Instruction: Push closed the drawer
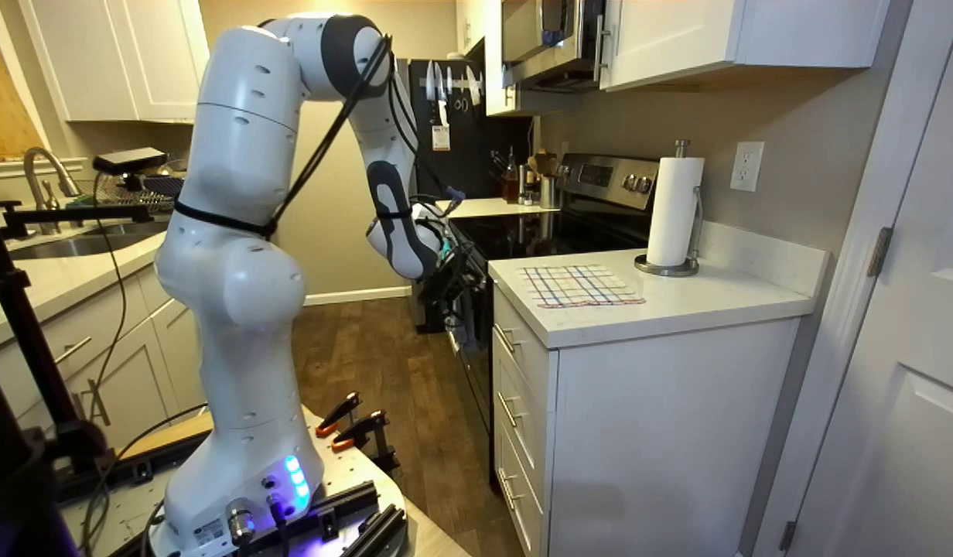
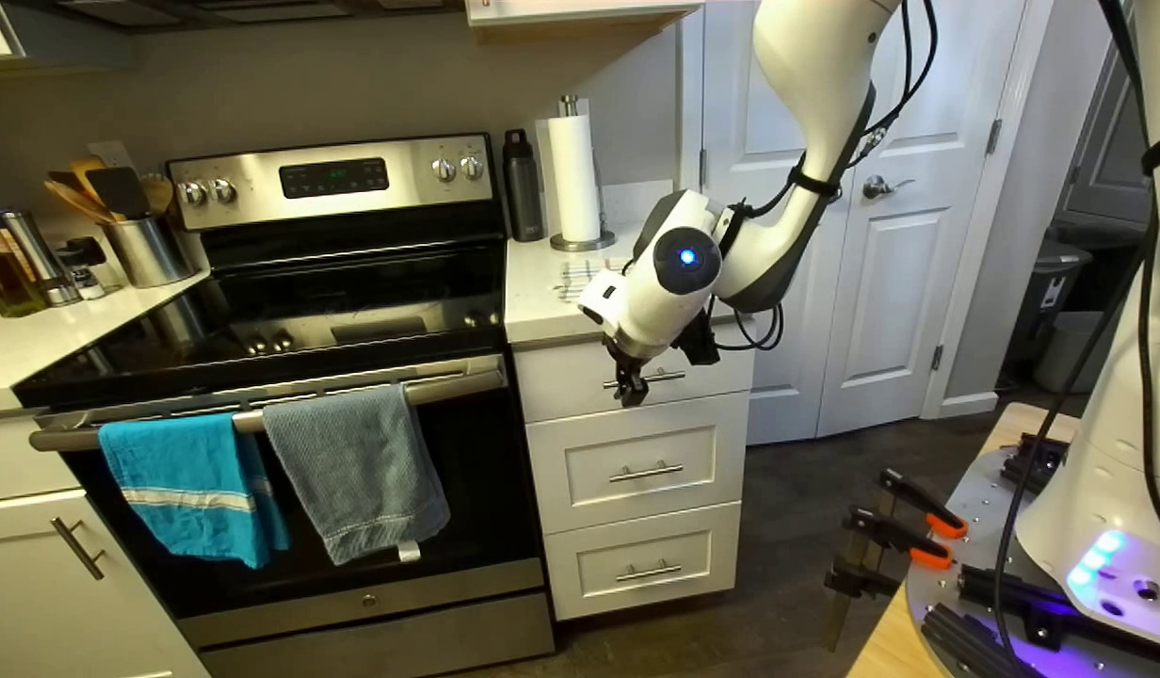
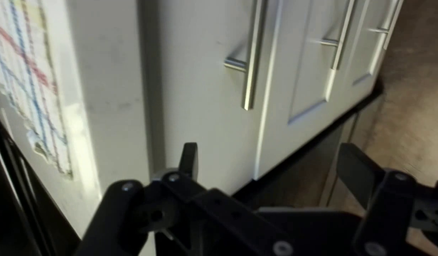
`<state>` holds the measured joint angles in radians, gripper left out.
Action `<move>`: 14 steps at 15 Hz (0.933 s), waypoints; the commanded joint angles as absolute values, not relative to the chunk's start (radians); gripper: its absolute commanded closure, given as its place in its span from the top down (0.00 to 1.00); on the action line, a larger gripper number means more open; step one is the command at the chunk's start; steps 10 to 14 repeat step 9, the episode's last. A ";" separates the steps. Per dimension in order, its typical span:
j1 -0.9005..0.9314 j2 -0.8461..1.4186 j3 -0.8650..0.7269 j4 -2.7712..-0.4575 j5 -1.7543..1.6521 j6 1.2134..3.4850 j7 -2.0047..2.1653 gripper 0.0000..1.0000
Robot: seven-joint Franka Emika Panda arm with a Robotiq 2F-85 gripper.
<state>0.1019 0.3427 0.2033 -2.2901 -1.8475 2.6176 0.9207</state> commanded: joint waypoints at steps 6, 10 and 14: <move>0.076 0.274 0.237 -2.418 -1.516 2.926 0.865 1.00; 0.102 0.307 0.225 -2.387 -1.539 2.909 0.901 1.00; 0.102 0.307 0.225 -2.387 -1.539 2.909 0.901 1.00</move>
